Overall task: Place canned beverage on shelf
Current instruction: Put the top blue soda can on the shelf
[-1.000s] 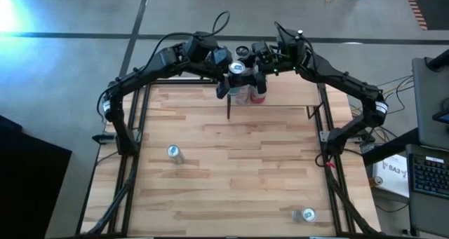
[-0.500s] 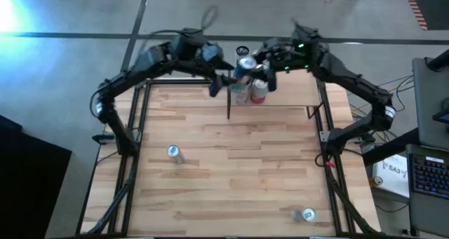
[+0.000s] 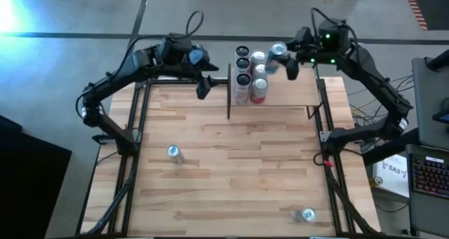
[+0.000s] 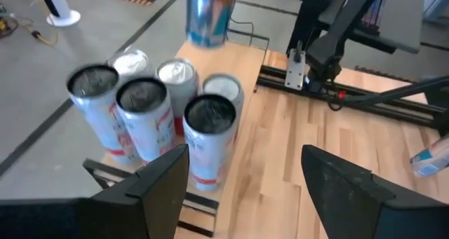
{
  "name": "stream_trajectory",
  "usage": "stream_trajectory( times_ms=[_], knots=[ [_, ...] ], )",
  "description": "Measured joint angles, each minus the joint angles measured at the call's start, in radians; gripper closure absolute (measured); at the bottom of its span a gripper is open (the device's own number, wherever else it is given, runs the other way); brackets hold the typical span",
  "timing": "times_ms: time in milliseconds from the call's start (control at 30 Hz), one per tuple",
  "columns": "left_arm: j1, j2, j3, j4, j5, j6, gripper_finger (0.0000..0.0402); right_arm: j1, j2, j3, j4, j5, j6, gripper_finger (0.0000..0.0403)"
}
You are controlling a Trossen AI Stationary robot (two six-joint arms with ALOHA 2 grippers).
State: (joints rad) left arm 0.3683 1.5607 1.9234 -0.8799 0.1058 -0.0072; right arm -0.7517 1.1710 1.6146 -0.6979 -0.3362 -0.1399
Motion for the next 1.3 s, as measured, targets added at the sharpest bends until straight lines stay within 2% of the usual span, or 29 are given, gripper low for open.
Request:
stream_trajectory(
  times_ms=[233, 300, 467, 600, 800, 867, 1167, 1300],
  knots=[
    [0.000, -0.154, -0.283, 0.192, 0.002, -0.074, 0.0151, -0.159, -0.018, -0.022, -0.067, -0.015, -0.099, 0.0171],
    [-0.001, -0.191, -0.362, 0.241, 0.007, -0.088, 0.0151, -0.200, -0.010, -0.052, -0.061, -0.060, -0.114, 0.0171],
    [-0.001, -0.287, -0.523, 0.344, 0.008, -0.145, 0.0151, -0.288, 0.002, -0.193, 0.057, -0.225, -0.092, 0.0171],
    [-0.001, -0.333, -0.615, 0.415, 0.005, -0.187, 0.0151, -0.324, 0.006, -0.315, 0.167, -0.244, -0.115, 0.0171],
    [-0.001, -0.364, -0.671, 0.438, -0.030, -0.223, 0.0151, -0.371, 0.044, -0.467, 0.346, -0.358, -0.108, 0.0171],
    [-0.001, -0.365, -0.679, 0.442, -0.032, -0.224, 0.0151, -0.385, 0.066, -0.494, 0.396, -0.362, -0.103, 0.0171],
    [-0.001, -0.345, -0.672, 0.443, -0.042, -0.238, 0.0151, -0.393, 0.136, -0.498, 0.434, -0.409, -0.163, 0.0170],
    [-0.001, -0.346, -0.651, 0.427, -0.042, -0.238, 0.0150, -0.395, 0.137, -0.477, 0.406, -0.401, -0.167, 0.0154]
  ],
)
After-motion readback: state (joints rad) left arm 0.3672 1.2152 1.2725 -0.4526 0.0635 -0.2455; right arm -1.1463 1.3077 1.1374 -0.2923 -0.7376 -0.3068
